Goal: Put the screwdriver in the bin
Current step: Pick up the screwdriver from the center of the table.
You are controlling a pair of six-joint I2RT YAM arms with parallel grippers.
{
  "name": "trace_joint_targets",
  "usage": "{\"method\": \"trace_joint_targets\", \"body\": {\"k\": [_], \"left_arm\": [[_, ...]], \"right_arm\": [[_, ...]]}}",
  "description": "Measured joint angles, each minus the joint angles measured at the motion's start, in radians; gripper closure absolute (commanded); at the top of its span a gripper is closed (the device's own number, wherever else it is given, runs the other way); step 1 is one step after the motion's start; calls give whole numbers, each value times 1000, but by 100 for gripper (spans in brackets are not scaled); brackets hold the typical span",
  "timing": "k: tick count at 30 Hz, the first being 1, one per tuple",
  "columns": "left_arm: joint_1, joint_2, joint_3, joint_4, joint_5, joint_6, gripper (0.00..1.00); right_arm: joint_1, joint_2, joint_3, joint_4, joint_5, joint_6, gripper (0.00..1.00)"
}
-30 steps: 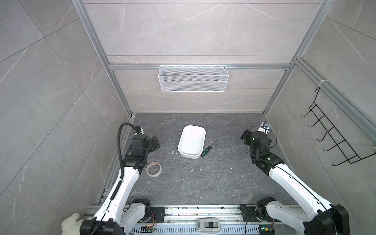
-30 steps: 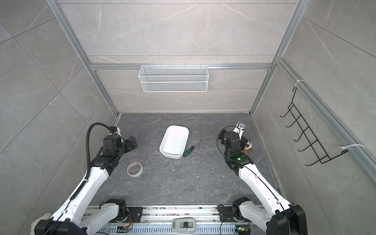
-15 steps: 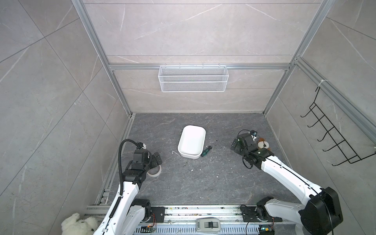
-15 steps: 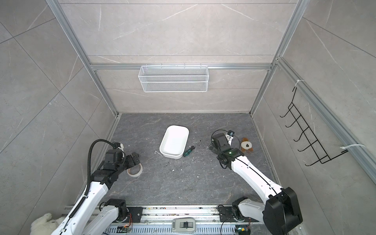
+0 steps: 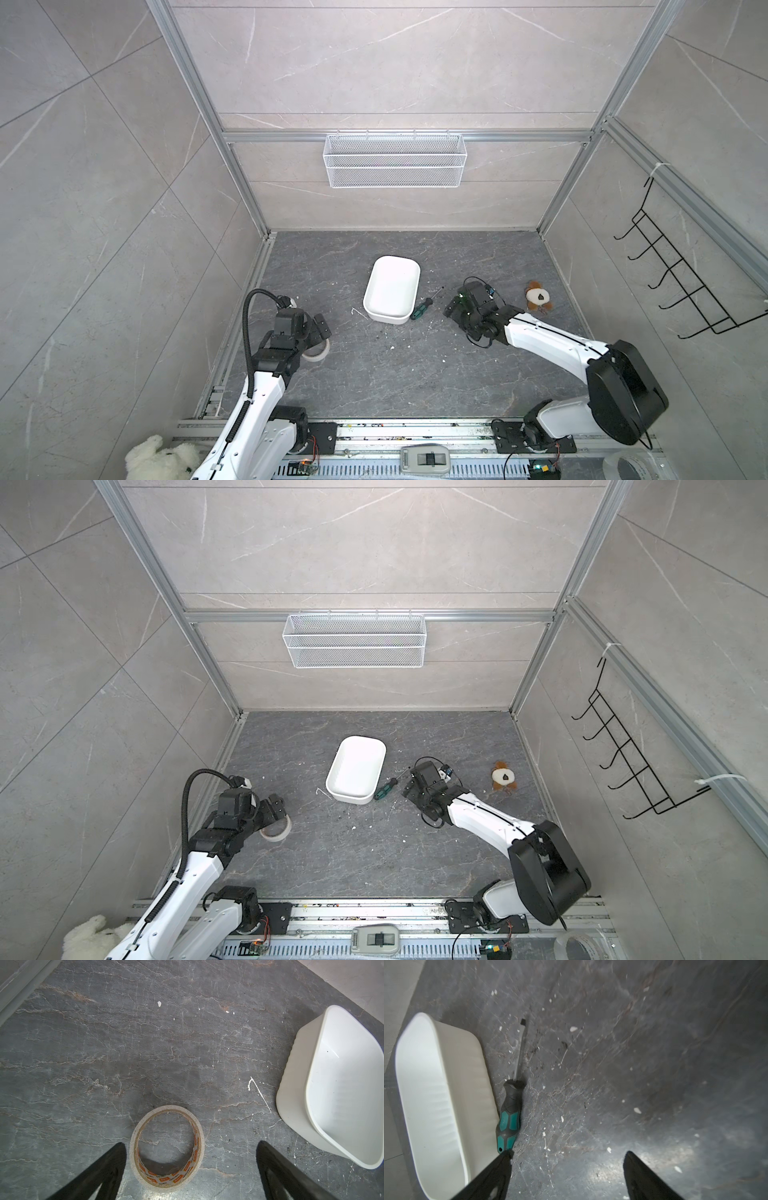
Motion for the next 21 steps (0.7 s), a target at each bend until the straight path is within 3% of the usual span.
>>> {"method": "trace_joint_targets", "body": {"k": [3, 11, 21], "left_arm": [[0, -6, 0, 1, 0, 0, 0], [0, -14, -2, 1, 0, -1, 0], [0, -19, -8, 1, -3, -13, 0]], "right_arm": [[6, 46, 36, -9, -57, 75, 28], [15, 146, 116, 19, -186, 217, 35], [11, 329, 277, 43, -257, 293, 40]]}}
